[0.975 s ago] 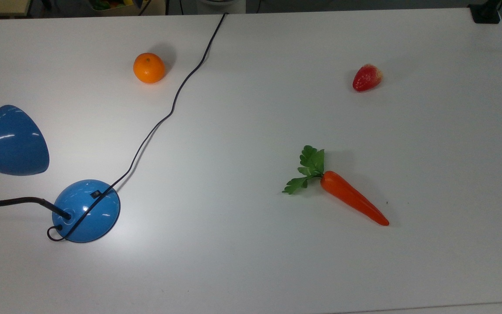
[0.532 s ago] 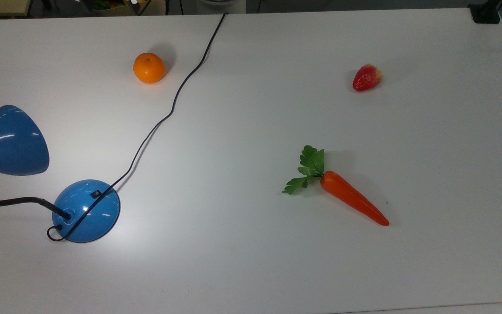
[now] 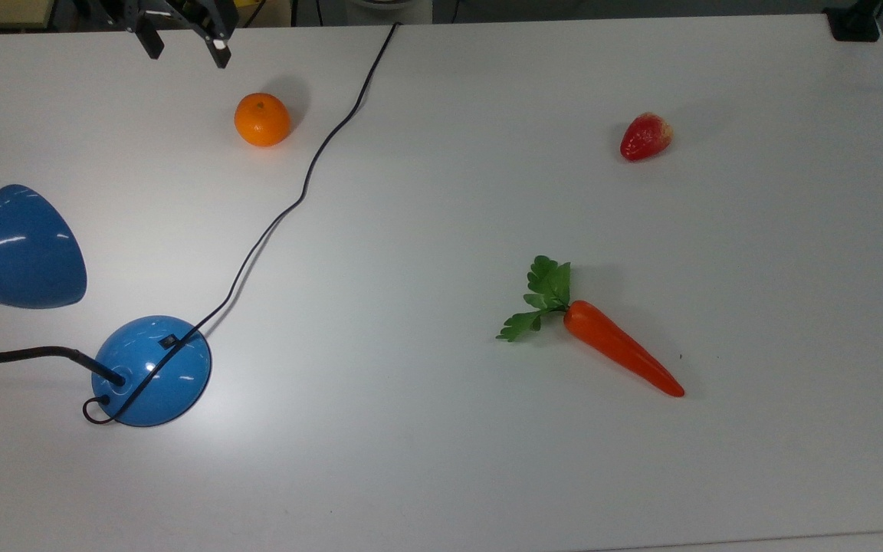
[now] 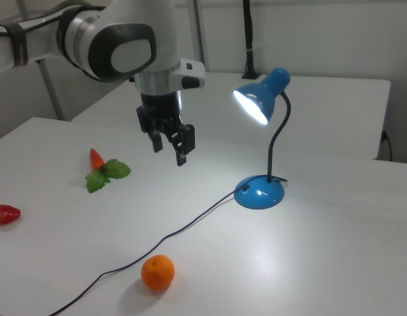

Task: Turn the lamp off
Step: 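Move the gripper down toward the blue lamp's round base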

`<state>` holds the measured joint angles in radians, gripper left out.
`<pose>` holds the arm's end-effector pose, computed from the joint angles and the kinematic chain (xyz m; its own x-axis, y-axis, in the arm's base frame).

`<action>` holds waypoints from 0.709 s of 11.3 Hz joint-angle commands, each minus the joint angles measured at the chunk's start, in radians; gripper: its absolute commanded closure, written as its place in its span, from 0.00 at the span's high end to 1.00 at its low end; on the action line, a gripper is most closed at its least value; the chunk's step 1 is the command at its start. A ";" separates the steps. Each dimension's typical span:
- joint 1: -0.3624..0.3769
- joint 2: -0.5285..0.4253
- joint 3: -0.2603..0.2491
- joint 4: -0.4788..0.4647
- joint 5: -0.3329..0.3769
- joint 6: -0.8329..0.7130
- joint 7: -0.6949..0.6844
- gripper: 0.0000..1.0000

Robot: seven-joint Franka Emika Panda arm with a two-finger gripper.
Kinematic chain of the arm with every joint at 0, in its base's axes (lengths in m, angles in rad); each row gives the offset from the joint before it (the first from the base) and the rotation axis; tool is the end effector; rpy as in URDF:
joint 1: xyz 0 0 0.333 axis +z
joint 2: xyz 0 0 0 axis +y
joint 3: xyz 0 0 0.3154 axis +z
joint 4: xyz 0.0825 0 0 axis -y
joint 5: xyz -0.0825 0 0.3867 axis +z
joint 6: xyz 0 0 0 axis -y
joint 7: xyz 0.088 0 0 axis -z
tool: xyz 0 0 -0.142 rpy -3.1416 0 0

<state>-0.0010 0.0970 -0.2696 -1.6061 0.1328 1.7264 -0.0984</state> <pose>0.5819 -0.1379 0.5325 0.9811 -0.1901 0.0362 -0.1855 -0.9773 -0.1026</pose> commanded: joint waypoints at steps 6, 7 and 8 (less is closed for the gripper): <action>-0.005 0.027 0.006 -0.046 0.005 0.234 0.253 0.02; -0.007 0.035 0.007 -0.049 0.005 0.261 0.272 0.02; -0.010 0.040 0.007 -0.054 0.005 0.292 0.296 0.01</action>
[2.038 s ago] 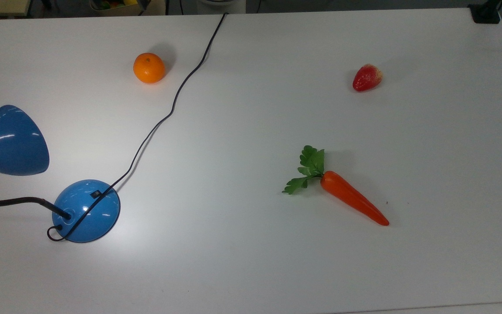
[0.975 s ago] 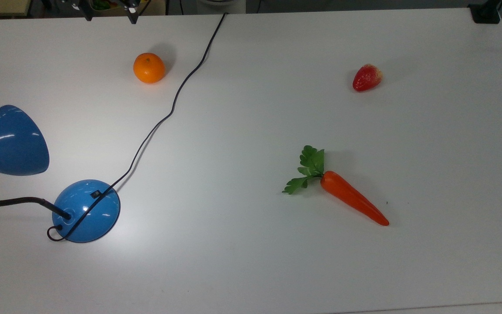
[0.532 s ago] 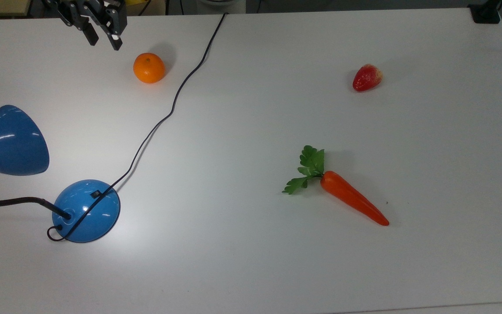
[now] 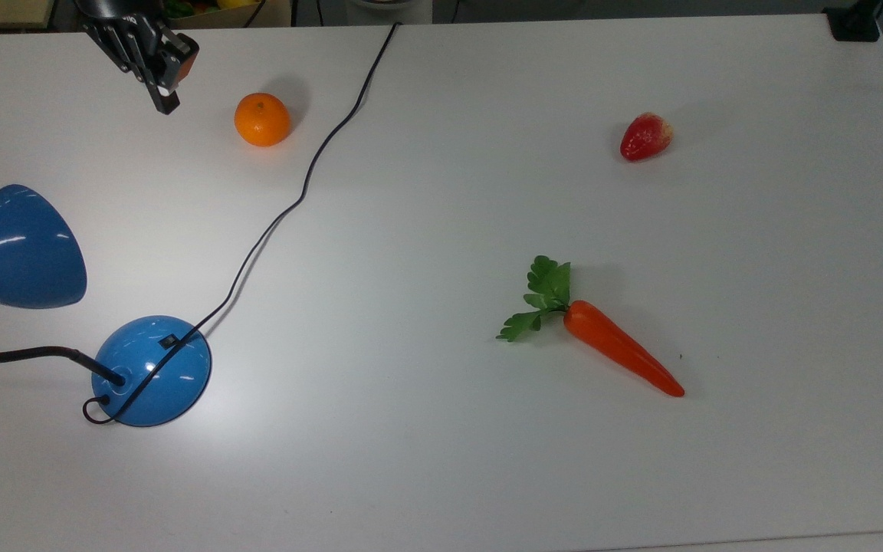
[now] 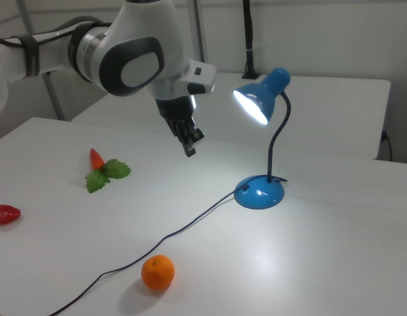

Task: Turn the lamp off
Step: 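Move the gripper down toward the blue lamp's round base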

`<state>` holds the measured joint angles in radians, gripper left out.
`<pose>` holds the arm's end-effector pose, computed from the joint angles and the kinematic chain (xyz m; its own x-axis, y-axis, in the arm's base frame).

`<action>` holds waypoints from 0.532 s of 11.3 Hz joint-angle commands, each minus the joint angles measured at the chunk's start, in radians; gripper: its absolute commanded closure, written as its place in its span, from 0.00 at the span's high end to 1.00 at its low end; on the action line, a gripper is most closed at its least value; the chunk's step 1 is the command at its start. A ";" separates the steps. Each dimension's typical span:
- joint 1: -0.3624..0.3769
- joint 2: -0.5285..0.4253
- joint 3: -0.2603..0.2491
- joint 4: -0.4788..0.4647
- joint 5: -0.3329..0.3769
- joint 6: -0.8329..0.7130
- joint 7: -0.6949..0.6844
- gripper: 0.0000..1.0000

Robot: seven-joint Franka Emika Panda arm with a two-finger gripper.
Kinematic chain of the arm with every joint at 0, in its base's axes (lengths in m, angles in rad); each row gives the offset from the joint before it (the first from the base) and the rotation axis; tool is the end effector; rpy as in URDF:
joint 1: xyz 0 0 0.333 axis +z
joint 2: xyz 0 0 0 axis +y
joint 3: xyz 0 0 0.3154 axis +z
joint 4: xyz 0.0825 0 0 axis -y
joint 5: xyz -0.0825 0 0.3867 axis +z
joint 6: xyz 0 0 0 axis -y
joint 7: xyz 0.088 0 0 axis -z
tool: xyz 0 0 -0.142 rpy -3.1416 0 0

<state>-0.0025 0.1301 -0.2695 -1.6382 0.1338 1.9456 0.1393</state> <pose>0.6116 -0.1486 0.5190 0.8866 -0.4324 0.1642 -0.4170 -0.9009 -0.1206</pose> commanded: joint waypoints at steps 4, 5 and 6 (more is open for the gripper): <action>-0.011 0.045 0.007 -0.052 0.004 0.198 0.065 0.00; -0.013 0.048 0.007 -0.072 0.004 0.258 0.065 0.00; -0.011 0.058 0.007 -0.090 0.004 0.309 0.065 0.00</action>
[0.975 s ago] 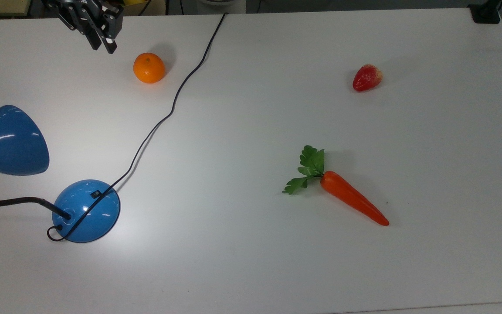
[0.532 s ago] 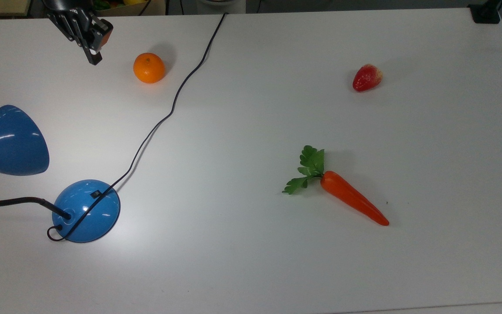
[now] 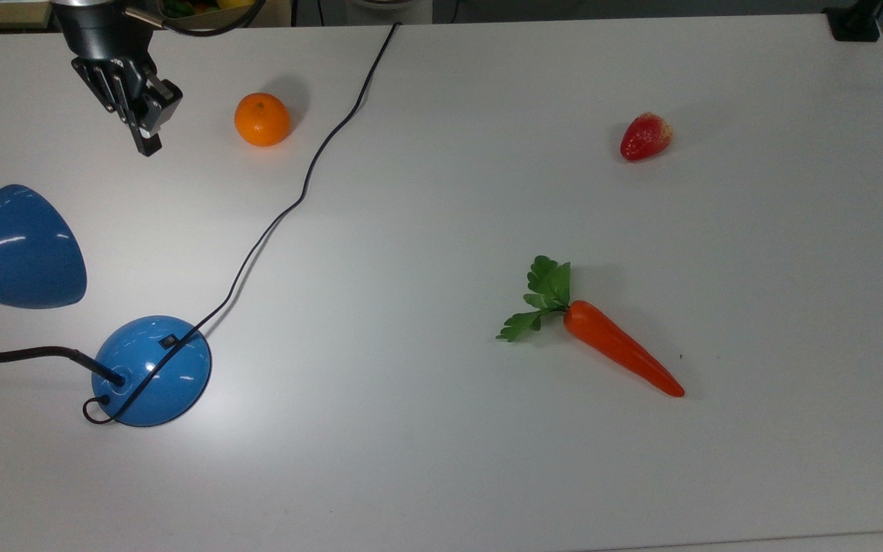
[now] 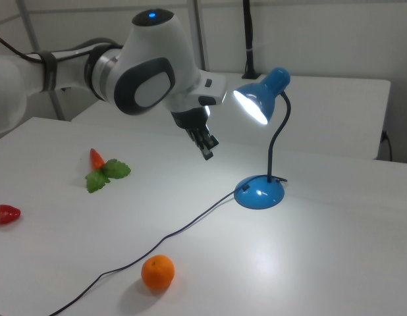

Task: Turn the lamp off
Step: 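Move the gripper down toward the blue lamp's round base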

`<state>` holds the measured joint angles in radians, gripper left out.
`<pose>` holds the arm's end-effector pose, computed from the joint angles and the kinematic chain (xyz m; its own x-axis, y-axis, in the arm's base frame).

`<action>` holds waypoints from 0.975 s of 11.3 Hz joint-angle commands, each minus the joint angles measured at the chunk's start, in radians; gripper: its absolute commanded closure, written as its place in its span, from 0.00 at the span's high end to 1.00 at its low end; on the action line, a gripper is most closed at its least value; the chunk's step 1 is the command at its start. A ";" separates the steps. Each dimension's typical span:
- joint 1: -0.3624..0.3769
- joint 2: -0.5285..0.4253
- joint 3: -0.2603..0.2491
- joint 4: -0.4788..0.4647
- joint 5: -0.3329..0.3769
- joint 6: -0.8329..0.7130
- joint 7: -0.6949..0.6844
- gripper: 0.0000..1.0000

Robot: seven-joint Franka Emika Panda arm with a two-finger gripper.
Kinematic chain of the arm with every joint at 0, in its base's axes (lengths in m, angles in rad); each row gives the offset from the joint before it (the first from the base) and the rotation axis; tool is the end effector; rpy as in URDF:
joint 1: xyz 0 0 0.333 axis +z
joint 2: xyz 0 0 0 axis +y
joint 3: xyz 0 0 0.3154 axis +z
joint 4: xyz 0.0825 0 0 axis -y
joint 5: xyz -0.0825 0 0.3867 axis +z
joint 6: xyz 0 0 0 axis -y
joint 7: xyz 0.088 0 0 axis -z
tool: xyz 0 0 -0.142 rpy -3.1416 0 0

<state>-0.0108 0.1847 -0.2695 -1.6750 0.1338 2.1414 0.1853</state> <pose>0.6363 -0.1622 0.4891 0.8332 -0.4862 0.2633 -0.4687 -0.8737 -0.1302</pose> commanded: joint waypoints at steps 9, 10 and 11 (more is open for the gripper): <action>0.028 0.237 0.009 -0.043 0.003 0.501 0.115 0.00; 0.029 0.254 0.009 -0.042 0.001 0.526 0.124 0.00; 0.029 0.274 0.009 -0.042 0.003 0.557 0.128 0.00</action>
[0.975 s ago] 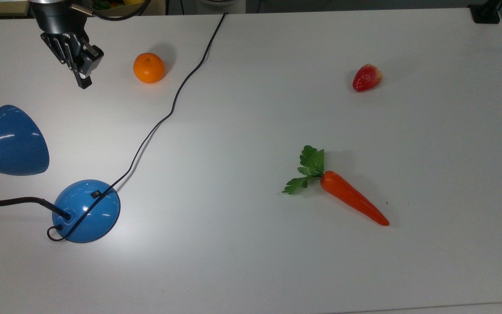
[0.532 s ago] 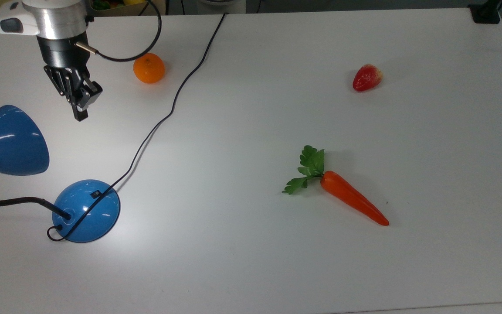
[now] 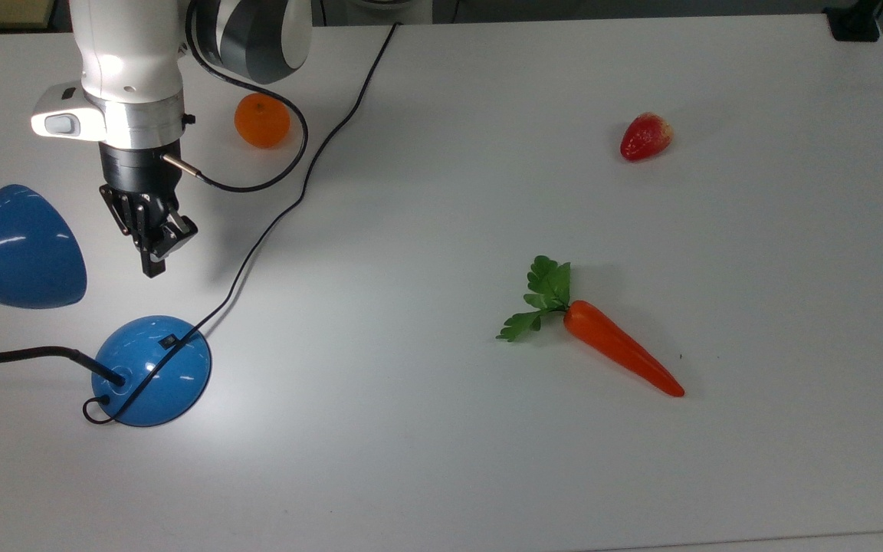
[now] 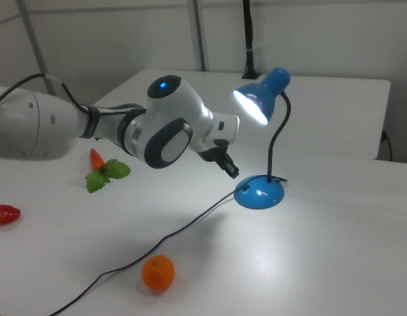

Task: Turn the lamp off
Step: 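Move the gripper down toward the blue lamp's round base, then press the switch on the blue lamp base with the gripper fingertips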

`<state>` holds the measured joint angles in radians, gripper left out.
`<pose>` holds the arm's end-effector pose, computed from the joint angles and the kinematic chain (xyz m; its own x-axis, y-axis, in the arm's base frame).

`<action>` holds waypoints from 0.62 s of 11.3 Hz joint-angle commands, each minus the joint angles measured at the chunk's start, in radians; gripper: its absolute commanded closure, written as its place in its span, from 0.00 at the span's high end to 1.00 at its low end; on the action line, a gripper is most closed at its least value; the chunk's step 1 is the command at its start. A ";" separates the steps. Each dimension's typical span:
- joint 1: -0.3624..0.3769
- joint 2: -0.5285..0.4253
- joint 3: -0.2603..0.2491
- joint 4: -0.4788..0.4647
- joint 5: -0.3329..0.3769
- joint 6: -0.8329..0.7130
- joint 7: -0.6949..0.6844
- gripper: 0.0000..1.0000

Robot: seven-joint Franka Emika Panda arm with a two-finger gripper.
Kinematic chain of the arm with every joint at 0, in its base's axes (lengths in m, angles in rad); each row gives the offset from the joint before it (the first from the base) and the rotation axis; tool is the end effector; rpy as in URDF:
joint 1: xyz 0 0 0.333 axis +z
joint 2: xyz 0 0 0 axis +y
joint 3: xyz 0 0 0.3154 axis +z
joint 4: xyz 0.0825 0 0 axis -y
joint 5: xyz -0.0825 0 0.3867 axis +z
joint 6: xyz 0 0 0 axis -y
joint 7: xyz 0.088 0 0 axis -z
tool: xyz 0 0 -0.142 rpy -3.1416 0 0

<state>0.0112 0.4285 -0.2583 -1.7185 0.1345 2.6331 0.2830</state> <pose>0.7016 -0.1575 0.3686 0.7224 -0.5162 0.4601 -0.5142 -0.8459 -0.1417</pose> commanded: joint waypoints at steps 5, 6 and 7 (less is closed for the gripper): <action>0.024 0.131 -0.002 0.034 -0.013 0.209 0.128 0.00; 0.024 0.159 -0.002 0.059 -0.012 0.209 0.131 0.00; 0.023 0.170 -0.002 0.066 -0.010 0.209 0.133 0.00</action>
<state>0.0313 0.5545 -0.2574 -1.6990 0.1338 2.8284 0.3830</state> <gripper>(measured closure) 0.991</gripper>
